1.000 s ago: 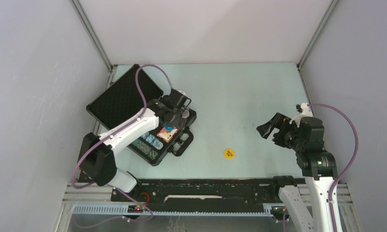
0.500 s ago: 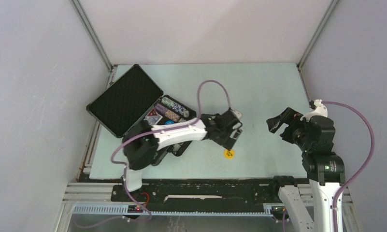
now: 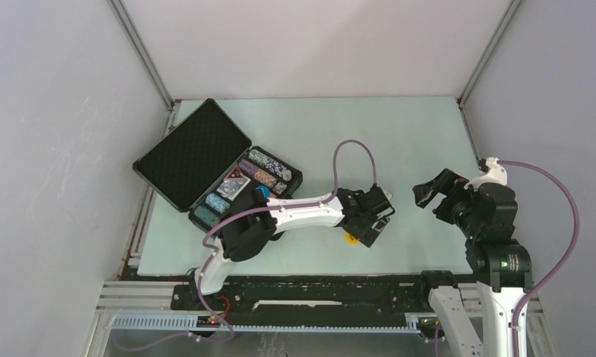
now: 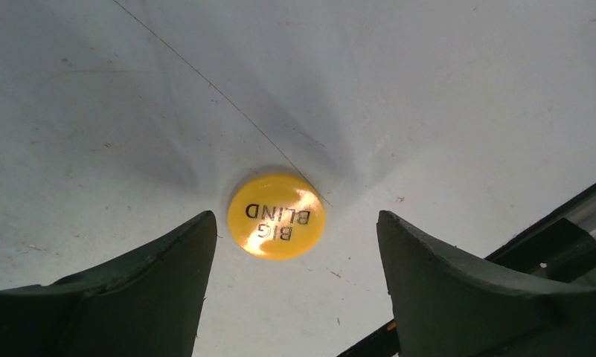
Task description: Pack up texas hold em set
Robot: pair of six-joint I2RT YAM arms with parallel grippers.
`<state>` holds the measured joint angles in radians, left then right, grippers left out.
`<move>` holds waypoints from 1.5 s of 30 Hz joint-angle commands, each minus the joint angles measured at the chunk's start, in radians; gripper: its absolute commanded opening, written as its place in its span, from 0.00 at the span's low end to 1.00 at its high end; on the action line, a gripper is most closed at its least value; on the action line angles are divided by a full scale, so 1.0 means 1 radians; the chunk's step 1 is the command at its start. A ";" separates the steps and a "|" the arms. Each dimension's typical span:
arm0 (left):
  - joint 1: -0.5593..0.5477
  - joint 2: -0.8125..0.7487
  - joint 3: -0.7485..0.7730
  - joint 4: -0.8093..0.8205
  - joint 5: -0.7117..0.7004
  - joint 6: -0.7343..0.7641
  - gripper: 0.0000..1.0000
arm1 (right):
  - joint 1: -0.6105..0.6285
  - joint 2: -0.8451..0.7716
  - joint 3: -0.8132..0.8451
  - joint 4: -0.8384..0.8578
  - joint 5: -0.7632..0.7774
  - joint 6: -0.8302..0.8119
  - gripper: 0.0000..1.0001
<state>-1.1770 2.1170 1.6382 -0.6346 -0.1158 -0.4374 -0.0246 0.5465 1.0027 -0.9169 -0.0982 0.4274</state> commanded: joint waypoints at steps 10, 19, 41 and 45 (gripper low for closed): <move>-0.003 0.052 0.064 -0.068 0.005 0.014 0.76 | -0.004 -0.015 -0.018 0.013 0.008 -0.021 1.00; -0.005 0.056 0.064 -0.070 -0.005 0.017 0.62 | -0.004 -0.021 -0.023 0.017 0.001 -0.022 1.00; 0.105 -0.305 -0.206 -0.022 -0.045 0.048 0.43 | -0.003 -0.024 -0.031 0.024 -0.007 -0.021 1.00; 0.090 -0.268 -0.192 -0.019 0.050 0.035 0.67 | -0.004 -0.019 -0.032 0.026 -0.011 -0.022 1.00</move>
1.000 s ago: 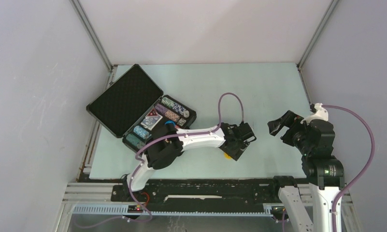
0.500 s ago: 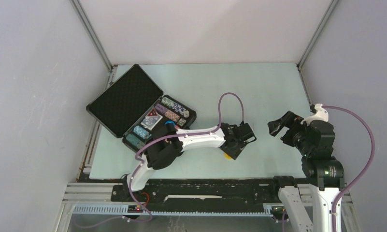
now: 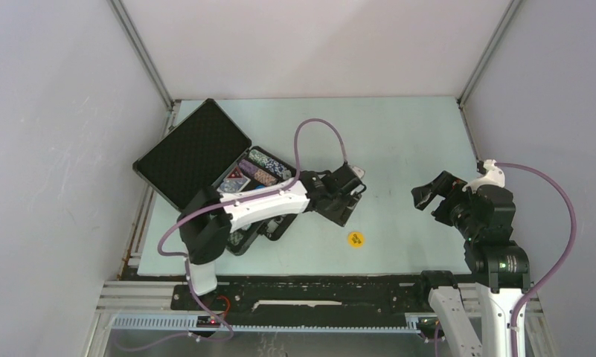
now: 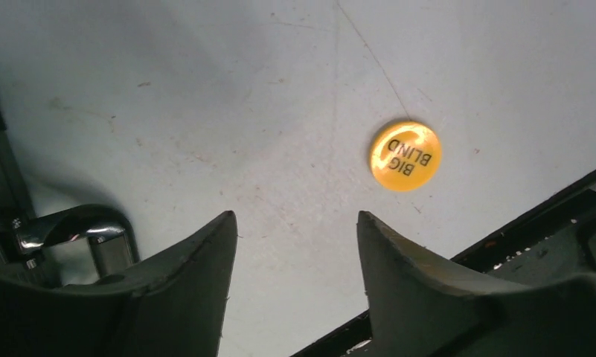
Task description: Pack up texas hold em set
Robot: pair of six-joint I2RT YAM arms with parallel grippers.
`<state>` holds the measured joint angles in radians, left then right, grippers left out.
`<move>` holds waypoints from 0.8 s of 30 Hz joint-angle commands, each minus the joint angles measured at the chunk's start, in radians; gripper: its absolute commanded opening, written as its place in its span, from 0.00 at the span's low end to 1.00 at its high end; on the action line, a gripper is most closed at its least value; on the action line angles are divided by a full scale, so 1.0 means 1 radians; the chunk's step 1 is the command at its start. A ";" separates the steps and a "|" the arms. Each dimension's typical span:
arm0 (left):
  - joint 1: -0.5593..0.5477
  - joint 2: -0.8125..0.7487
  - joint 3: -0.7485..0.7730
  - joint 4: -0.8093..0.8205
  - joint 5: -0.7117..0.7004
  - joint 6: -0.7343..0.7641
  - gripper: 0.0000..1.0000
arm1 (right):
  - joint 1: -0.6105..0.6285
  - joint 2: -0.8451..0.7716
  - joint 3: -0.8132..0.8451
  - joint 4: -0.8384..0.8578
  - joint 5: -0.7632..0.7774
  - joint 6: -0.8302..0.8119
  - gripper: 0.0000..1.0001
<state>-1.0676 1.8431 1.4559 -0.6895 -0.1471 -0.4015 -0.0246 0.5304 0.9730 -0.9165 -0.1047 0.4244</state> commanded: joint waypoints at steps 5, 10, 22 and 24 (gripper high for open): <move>-0.064 0.132 0.095 0.004 0.074 -0.046 0.77 | -0.004 -0.003 -0.002 0.027 0.000 -0.018 1.00; -0.094 0.245 0.225 -0.037 0.028 -0.070 0.75 | -0.003 -0.007 -0.002 0.028 0.003 -0.020 1.00; -0.130 0.373 0.324 -0.100 -0.001 -0.091 0.67 | -0.002 -0.013 -0.002 0.027 -0.002 -0.020 1.00; -0.131 0.380 0.326 -0.111 -0.007 -0.088 0.64 | -0.002 -0.014 -0.002 0.028 -0.002 -0.020 1.00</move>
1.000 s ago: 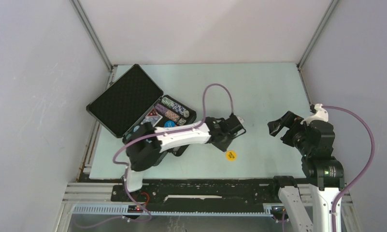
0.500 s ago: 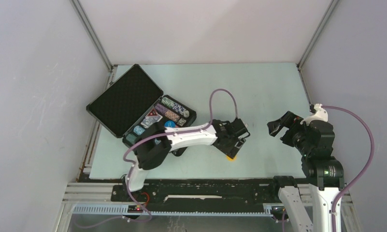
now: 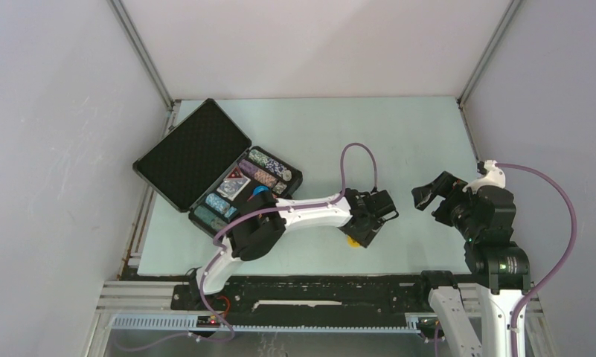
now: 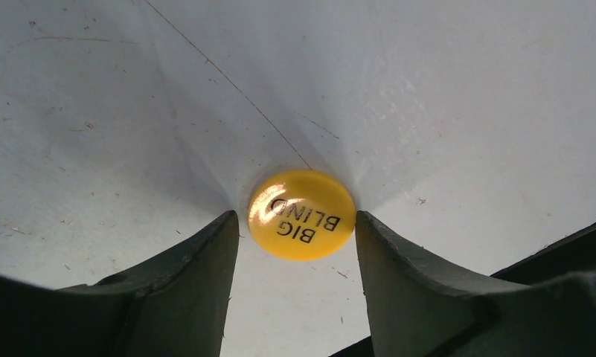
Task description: Pack up texas hold em set
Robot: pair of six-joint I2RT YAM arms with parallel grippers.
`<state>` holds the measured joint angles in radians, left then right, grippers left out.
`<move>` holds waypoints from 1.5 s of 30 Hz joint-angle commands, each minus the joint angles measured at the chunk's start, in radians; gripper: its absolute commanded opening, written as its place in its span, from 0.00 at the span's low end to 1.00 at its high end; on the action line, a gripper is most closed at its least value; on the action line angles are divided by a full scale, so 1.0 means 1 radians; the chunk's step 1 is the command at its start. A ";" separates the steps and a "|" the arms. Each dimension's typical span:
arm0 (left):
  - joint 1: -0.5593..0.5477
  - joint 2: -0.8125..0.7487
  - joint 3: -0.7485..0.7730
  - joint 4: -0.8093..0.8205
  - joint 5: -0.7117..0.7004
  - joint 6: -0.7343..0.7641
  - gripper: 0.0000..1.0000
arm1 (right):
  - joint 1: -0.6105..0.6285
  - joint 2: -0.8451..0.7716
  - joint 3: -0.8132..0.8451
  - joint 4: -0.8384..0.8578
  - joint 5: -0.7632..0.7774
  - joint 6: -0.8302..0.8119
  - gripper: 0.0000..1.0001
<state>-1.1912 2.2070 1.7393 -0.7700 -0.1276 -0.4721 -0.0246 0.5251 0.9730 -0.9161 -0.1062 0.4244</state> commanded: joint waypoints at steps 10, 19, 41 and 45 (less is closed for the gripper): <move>0.017 -0.047 -0.063 -0.036 -0.087 -0.003 0.48 | -0.001 -0.019 -0.002 0.025 0.000 -0.022 1.00; 0.118 -0.259 -0.330 0.044 -0.140 0.008 0.46 | 0.005 -0.019 -0.002 0.024 0.001 -0.021 1.00; 0.222 -0.428 -0.409 0.036 -0.180 0.042 0.45 | 0.008 -0.011 -0.006 0.025 0.005 -0.020 1.00; 0.257 -0.498 -0.445 0.019 -0.202 0.050 0.42 | 0.010 -0.011 -0.006 0.025 0.005 -0.021 1.00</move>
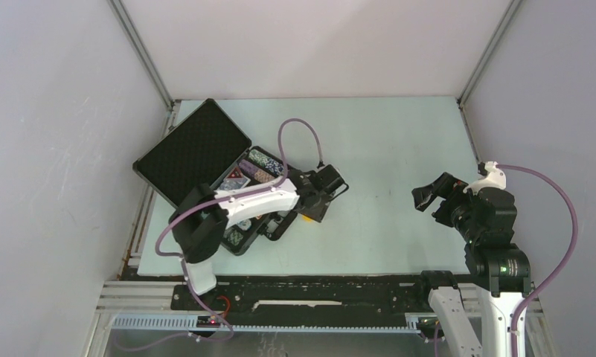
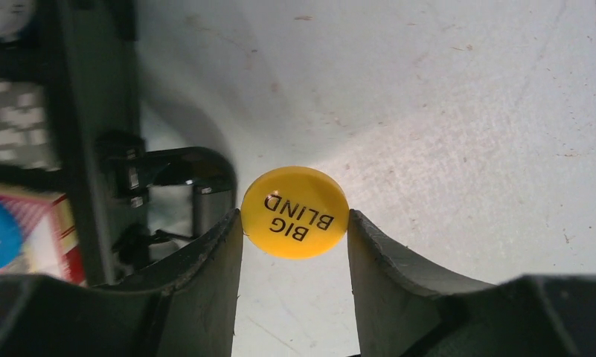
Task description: Pack up texas hold em set
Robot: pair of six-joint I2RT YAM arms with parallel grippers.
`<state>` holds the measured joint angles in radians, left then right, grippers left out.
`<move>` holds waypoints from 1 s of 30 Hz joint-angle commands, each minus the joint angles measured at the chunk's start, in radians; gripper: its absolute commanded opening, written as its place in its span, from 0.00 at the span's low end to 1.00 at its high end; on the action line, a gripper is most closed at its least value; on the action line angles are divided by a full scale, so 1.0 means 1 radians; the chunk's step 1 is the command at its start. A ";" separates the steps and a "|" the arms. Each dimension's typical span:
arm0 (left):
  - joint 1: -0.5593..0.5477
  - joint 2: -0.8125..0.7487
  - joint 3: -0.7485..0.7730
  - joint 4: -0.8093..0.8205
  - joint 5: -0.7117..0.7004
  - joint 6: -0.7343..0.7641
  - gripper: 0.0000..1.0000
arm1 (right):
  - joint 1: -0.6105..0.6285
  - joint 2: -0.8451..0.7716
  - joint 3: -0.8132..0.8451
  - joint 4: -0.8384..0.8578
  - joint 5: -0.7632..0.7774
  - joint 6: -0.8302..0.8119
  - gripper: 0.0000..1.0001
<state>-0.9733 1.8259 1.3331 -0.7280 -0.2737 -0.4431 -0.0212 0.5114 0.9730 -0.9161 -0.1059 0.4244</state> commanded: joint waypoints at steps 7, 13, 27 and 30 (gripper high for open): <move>0.146 -0.284 -0.155 -0.059 -0.087 0.031 0.42 | 0.008 0.001 -0.005 0.025 0.005 -0.021 1.00; 0.247 -0.427 -0.274 -0.086 -0.094 0.040 0.43 | 0.008 0.004 -0.006 0.026 0.006 -0.021 1.00; 0.420 -0.420 -0.361 -0.004 -0.043 0.085 0.43 | 0.009 -0.004 -0.010 0.031 -0.003 -0.021 1.00; 0.425 -0.380 -0.348 0.004 -0.040 0.084 0.42 | 0.009 -0.001 -0.010 0.031 -0.002 -0.021 1.00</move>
<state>-0.5583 1.4033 0.9855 -0.7704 -0.3264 -0.3809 -0.0170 0.5114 0.9672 -0.9157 -0.1062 0.4244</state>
